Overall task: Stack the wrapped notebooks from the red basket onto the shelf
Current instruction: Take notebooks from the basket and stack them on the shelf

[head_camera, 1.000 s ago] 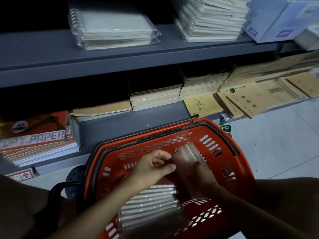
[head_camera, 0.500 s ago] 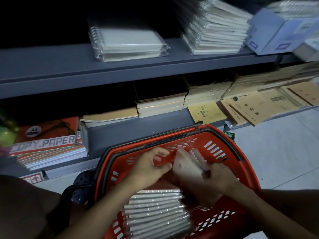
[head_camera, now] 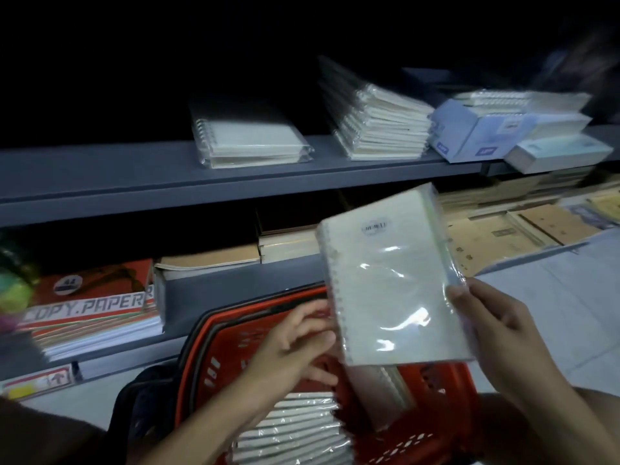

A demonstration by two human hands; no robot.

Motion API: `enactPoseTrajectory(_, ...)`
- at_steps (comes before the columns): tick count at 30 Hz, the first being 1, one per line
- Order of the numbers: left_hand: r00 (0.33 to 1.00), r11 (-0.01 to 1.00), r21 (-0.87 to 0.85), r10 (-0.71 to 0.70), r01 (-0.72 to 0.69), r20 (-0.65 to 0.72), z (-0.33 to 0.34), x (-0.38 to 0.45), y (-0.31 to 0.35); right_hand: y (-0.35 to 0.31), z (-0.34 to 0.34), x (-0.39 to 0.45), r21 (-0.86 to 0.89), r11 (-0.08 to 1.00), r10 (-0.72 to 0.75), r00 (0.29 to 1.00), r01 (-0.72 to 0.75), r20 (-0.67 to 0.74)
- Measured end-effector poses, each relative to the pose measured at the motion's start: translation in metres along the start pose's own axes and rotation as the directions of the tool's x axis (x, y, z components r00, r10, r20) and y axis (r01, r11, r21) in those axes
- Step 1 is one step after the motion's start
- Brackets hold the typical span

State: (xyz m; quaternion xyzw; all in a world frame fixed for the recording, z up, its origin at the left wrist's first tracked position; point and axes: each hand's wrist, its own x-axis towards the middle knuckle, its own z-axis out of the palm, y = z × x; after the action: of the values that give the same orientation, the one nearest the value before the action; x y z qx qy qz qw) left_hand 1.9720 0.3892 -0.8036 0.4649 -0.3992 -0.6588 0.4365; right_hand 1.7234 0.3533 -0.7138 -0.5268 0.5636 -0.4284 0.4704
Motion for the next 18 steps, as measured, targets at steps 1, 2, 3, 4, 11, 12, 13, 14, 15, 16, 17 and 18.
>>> enactPoseTrajectory(1,0.999,0.998,-0.050,0.047,-0.048,-0.017,0.000,-0.001,0.007,-0.003,0.004,0.002,0.048,0.999,-0.004,1.000,0.004,-0.002)
enactPoseTrajectory(2,0.995,0.993,-0.072,0.095,-0.097,-0.036,-0.002,-0.002,0.014,-0.008,0.008,0.004,0.090,0.996,-0.005,1.000,0.004,0.004)
enactPoseTrajectory(3,0.988,0.987,-0.062,0.143,-0.146,-0.056,-0.004,-0.003,0.019,-0.012,0.013,0.007,0.111,0.994,-0.012,1.000,0.011,0.008)
enactPoseTrajectory(4,0.979,0.981,-0.031,0.189,-0.191,-0.079,-0.006,-0.004,0.024,-0.017,0.018,0.009,0.091,0.995,-0.044,0.999,0.043,0.003)
enactPoseTrajectory(11,0.931,0.938,-0.105,0.304,-0.329,-0.200,-0.021,-0.007,0.056,-0.049,0.062,0.029,-0.198,0.918,-0.345,0.938,0.345,0.036)
enactPoseTrajectory(12,0.921,0.933,-0.094,0.323,-0.349,-0.216,-0.023,-0.009,0.061,-0.053,0.068,0.032,-0.137,0.932,-0.339,0.941,0.336,0.001)
enactPoseTrajectory(13,0.911,0.928,-0.077,0.339,-0.365,-0.236,-0.027,-0.010,0.067,-0.055,0.074,0.036,-0.072,0.948,-0.313,0.949,0.309,-0.038)
enactPoseTrajectory(14,0.896,0.922,-0.057,0.357,-0.384,-0.265,-0.030,-0.010,0.073,-0.056,0.079,0.038,-0.012,0.962,-0.273,0.960,0.273,-0.067)
enactPoseTrajectory(15,0.877,0.913,-0.033,0.379,-0.406,-0.294,-0.035,-0.009,0.079,-0.056,0.082,0.041,0.049,0.971,-0.230,0.969,0.235,-0.085)
enactPoseTrajectory(16,0.859,0.905,-0.004,0.402,-0.425,-0.318,-0.039,-0.009,0.084,-0.055,0.086,0.043,0.119,0.972,-0.191,0.978,0.201,-0.085)
enactPoseTrajectory(17,0.844,0.899,0.025,0.419,-0.436,-0.336,-0.043,-0.008,0.089,-0.055,0.090,0.045,0.188,0.966,-0.168,0.984,0.177,-0.063)
enactPoseTrajectory(18,0.833,0.895,0.047,0.430,-0.443,-0.349,-0.047,-0.008,0.093,-0.054,0.094,0.048,0.243,0.956,-0.162,0.986,0.165,-0.031)
